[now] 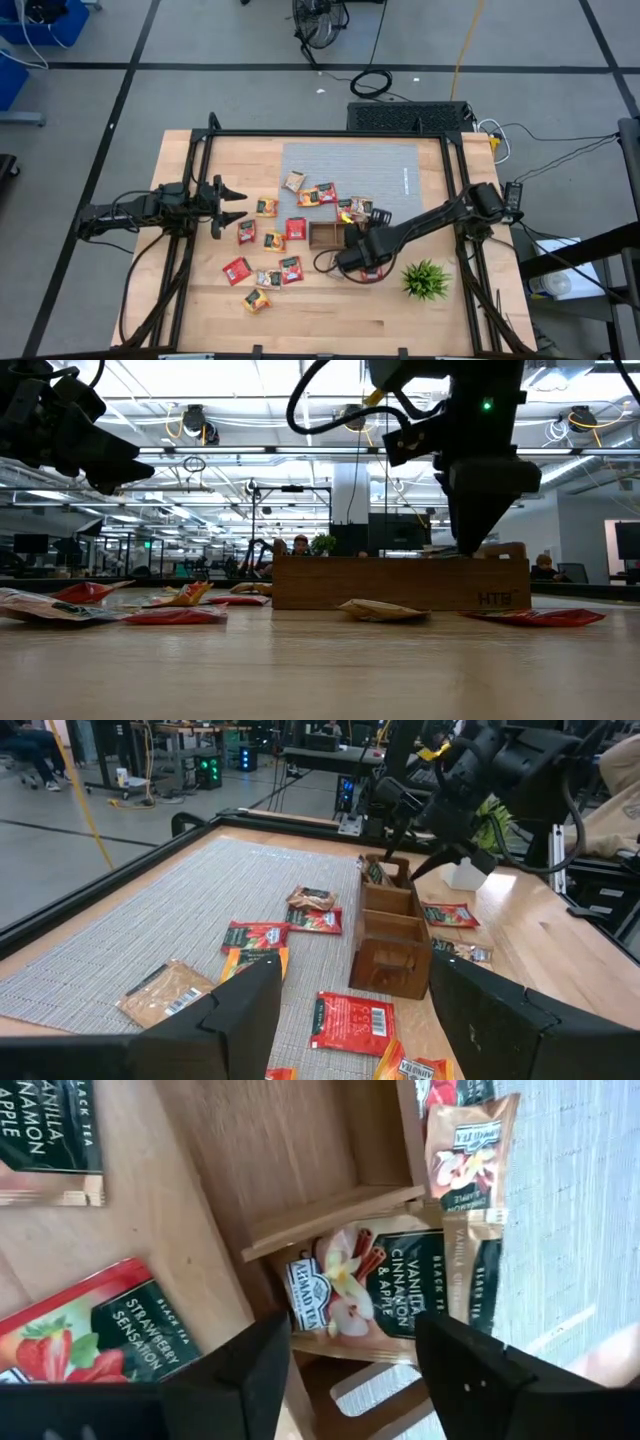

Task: Pick & Place Tea
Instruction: Adjust the brown tea bags in the wooden organizer

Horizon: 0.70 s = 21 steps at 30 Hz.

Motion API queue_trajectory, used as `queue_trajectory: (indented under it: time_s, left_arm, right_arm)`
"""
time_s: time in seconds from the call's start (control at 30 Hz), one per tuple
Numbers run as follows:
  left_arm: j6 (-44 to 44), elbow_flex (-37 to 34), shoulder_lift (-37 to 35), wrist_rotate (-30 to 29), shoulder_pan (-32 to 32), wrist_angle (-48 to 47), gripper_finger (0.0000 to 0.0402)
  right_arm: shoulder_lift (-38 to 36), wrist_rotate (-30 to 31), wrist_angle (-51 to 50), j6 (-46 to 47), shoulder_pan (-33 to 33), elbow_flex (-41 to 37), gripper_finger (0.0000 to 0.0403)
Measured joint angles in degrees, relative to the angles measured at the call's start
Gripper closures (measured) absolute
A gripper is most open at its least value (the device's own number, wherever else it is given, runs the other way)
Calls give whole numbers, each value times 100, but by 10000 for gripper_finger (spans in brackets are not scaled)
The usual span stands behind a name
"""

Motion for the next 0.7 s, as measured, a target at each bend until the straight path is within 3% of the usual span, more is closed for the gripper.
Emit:
queue_trajectory:
  time_s: [0.37, 0.7]
  left_arm:
    - [-1, 0, 0, 1, -1, 0, 149]
    - [-1, 0, 1, 1, 1, 0, 149]
  right_arm:
    - [-488, -560, -42, -774, -41, 273, 208]
    - [-975, -1336, -172, -1336, -65, 281, 250]
